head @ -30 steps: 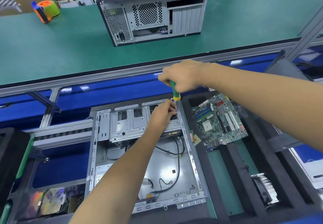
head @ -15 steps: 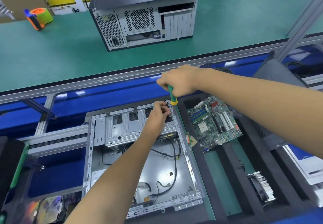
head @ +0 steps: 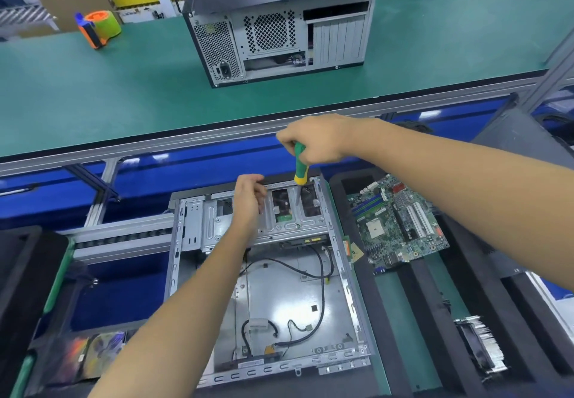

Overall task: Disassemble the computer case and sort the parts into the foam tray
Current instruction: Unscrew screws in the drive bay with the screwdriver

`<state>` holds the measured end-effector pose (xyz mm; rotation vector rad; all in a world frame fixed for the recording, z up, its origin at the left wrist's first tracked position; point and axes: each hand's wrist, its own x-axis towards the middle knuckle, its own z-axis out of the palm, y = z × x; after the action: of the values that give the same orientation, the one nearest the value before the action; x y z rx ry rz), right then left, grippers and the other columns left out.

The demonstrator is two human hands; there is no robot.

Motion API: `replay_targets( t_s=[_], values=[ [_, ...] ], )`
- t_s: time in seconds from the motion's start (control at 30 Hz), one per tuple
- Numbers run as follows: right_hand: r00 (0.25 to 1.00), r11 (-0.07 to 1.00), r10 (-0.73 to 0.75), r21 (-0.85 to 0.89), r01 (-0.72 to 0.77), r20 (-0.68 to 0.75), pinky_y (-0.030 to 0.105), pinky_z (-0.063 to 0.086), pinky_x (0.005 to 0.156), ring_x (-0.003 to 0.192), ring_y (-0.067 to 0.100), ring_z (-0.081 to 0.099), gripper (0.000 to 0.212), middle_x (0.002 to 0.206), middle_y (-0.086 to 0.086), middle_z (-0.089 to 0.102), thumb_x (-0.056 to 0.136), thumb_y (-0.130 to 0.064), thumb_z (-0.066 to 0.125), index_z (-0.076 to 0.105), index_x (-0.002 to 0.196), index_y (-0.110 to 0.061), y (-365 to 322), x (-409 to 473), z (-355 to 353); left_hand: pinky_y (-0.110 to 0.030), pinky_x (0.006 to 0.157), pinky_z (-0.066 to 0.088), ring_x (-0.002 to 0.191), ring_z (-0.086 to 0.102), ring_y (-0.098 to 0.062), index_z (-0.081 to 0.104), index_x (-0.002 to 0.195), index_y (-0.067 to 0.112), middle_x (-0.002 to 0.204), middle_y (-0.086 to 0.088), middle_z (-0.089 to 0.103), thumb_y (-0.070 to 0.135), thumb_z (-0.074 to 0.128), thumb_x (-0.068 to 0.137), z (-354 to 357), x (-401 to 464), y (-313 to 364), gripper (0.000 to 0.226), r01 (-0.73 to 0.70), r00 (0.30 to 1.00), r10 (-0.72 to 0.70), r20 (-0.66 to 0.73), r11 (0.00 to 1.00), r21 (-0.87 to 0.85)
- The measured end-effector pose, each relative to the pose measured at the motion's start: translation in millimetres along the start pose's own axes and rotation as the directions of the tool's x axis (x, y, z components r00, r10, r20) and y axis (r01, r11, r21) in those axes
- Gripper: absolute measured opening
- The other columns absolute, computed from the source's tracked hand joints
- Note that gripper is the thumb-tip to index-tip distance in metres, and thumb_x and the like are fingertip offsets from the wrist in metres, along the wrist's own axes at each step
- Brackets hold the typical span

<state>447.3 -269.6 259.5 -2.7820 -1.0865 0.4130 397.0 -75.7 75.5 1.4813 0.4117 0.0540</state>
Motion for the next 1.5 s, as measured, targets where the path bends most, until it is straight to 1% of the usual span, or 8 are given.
replay_targets(
  t_s=[0.1, 0.2, 0.33, 0.53, 0.93, 1.13, 1.37, 1.5],
  values=[
    [0.999, 0.996, -0.026, 0.082, 0.023, 0.034, 0.031, 0.029, 0.054, 0.071, 0.019, 0.050, 0.019, 0.085, 0.003, 0.060, 0.079, -0.001, 0.054, 0.050, 0.082, -0.019, -5.7, 12.0, 3.5, -0.016, 0.054, 0.040, 0.059, 0.045, -0.004, 0.061, 0.094, 0.027, 0.067, 0.014, 0.051, 0.042, 0.054, 0.102, -26.5, -0.8, 0.4, 0.018, -0.327, 0.927, 0.225, 0.299, 0.874, 0.358],
    [0.997, 0.989, -0.047, 0.141, 0.039, 0.057, 0.032, 0.031, 0.055, 0.071, 0.020, 0.049, 0.017, 0.085, 0.007, 0.059, 0.080, 0.002, 0.056, 0.051, 0.084, -0.014, -10.2, 24.1, 8.2, -0.017, 0.060, 0.039, 0.065, 0.045, -0.003, 0.068, 0.099, 0.036, 0.070, 0.015, 0.049, 0.030, 0.066, 0.099, -38.7, -1.9, -6.3, 0.007, -0.409, 0.874, 0.191, 0.446, 0.786, 0.464],
    [0.997, 0.987, -0.057, 0.151, 0.048, 0.057, 0.034, 0.034, 0.057, 0.074, 0.023, 0.049, 0.013, 0.090, 0.010, 0.060, 0.085, -0.004, 0.060, 0.051, 0.087, -0.013, -10.9, 39.0, 14.7, -0.016, 0.062, 0.036, 0.065, 0.042, -0.003, 0.074, 0.097, 0.038, 0.079, -0.003, 0.050, 0.019, 0.078, 0.089, -36.9, -1.4, -11.2, 0.021, -0.441, 0.872, 0.251, 0.420, 0.775, 0.453],
    [0.992, 0.983, -0.085, 0.170, 0.068, 0.093, 0.035, 0.034, 0.058, 0.068, 0.019, 0.046, 0.010, 0.083, 0.006, 0.057, 0.090, -0.009, 0.059, 0.050, 0.089, -0.012, -12.9, 51.4, 17.4, -0.014, 0.065, 0.037, 0.068, 0.048, -0.005, 0.079, 0.099, 0.017, 0.079, 0.006, 0.049, 0.020, 0.078, 0.090, -35.9, -4.1, -13.1, 0.010, -0.498, 0.859, 0.310, 0.408, 0.692, 0.522],
    [0.989, 0.999, -0.043, 0.013, 0.042, 0.144, 0.033, 0.027, 0.052, 0.058, 0.016, 0.040, 0.017, 0.070, 0.000, 0.051, 0.092, -0.024, 0.061, 0.051, 0.083, -0.013, -32.9, 61.5, 7.4, -0.012, 0.068, 0.038, 0.074, 0.051, -0.012, 0.079, 0.098, 0.020, 0.084, 0.000, 0.053, 0.022, 0.075, 0.093, -35.0, -2.8, -14.1, 0.007, -0.484, 0.869, 0.290, 0.401, 0.667, 0.566],
    [0.988, 1.000, -0.028, -0.002, 0.029, 0.154, 0.033, 0.028, 0.053, 0.060, 0.018, 0.040, 0.020, 0.071, 0.002, 0.051, 0.091, -0.028, 0.064, 0.055, 0.086, -0.010, -40.4, 65.3, 5.7, -0.036, 0.079, 0.048, 0.082, 0.058, -0.022, 0.078, 0.100, 0.018, 0.090, -0.010, 0.058, 0.021, 0.073, 0.094, -35.1, -4.0, -12.5, 0.008, -0.481, 0.868, 0.271, 0.416, 0.667, 0.569],
    [0.987, 1.000, -0.022, -0.005, 0.023, 0.161, 0.034, 0.029, 0.053, 0.061, 0.019, 0.040, 0.021, 0.070, 0.002, 0.051, 0.090, -0.029, 0.064, 0.055, 0.084, -0.011, -40.0, 67.0, 7.2, -0.027, 0.078, 0.047, 0.082, 0.057, -0.016, 0.074, 0.096, 0.034, 0.089, -0.006, 0.059, 0.020, 0.073, 0.094, -34.5, -5.4, -12.0, 0.014, -0.503, 0.853, 0.284, 0.438, 0.671, 0.545],
    [0.985, 1.000, 0.000, -0.016, 0.003, 0.173, 0.033, 0.030, 0.054, 0.062, 0.018, 0.040, 0.021, 0.072, 0.001, 0.052, 0.091, -0.030, 0.062, 0.054, 0.081, -0.013, -39.7, 67.4, 6.2, -0.016, 0.073, 0.042, 0.080, 0.056, -0.010, 0.075, 0.095, 0.030, 0.085, 0.004, 0.055, 0.024, 0.072, 0.095, -36.1, -4.5, -13.9, 0.007, -0.511, 0.849, 0.282, 0.446, 0.650, 0.562]
  ],
)
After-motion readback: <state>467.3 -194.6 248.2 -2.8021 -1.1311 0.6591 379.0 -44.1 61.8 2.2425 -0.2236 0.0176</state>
